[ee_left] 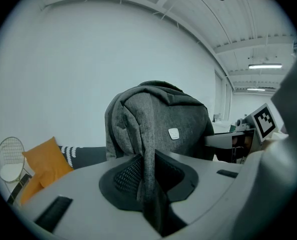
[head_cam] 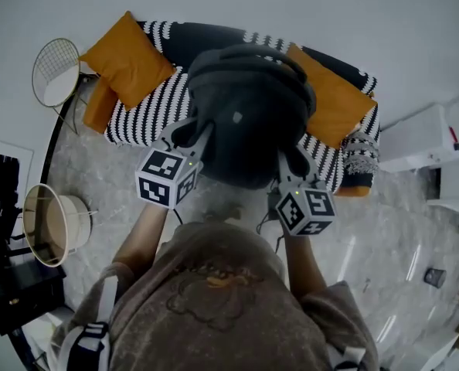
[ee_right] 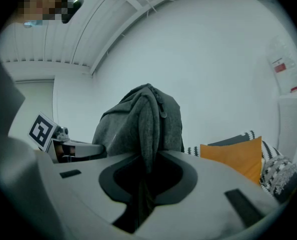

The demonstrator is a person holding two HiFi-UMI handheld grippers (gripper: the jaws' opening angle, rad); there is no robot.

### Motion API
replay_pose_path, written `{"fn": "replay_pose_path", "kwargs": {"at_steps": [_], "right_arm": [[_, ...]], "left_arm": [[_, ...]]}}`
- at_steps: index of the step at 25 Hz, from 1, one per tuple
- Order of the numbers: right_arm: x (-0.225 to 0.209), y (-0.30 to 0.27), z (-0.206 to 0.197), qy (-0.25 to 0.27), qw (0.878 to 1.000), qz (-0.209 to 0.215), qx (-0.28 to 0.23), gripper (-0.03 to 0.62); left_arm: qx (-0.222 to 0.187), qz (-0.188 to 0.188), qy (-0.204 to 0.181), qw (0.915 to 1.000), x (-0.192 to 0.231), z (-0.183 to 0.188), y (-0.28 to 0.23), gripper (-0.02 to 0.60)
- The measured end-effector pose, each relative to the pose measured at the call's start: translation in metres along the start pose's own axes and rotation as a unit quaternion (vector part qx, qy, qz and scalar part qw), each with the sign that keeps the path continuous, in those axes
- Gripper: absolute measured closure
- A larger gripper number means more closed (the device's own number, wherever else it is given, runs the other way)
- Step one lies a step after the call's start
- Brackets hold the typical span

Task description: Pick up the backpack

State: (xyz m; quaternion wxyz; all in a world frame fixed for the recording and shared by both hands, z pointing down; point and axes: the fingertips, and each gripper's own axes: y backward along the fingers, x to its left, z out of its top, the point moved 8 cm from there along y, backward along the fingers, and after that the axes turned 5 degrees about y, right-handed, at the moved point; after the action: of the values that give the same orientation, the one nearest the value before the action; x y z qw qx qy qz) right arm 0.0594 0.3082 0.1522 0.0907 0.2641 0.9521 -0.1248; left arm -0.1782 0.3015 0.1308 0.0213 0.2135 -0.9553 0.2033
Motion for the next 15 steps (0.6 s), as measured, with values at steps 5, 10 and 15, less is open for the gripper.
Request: {"fn": "replay_pose_path", "kwargs": {"at_steps": [5,10,15], "right_arm": [[0.019,0.018,-0.007,0.003,1.0,-0.008,-0.004,0.543],[0.024,0.022,-0.007,0.007,1.0,-0.013,-0.004,0.543],[0.03,0.027,-0.009,0.005,1.0,-0.015,-0.004,0.543]], "left_arm": [[-0.001,-0.008,-0.002,1.0,-0.002,-0.009,0.023,0.522],[-0.001,-0.014,-0.002,0.9999,-0.003,-0.011,0.028,0.522],[0.001,-0.019,-0.005,0.9998,-0.002,-0.012,0.032,0.522]]}}
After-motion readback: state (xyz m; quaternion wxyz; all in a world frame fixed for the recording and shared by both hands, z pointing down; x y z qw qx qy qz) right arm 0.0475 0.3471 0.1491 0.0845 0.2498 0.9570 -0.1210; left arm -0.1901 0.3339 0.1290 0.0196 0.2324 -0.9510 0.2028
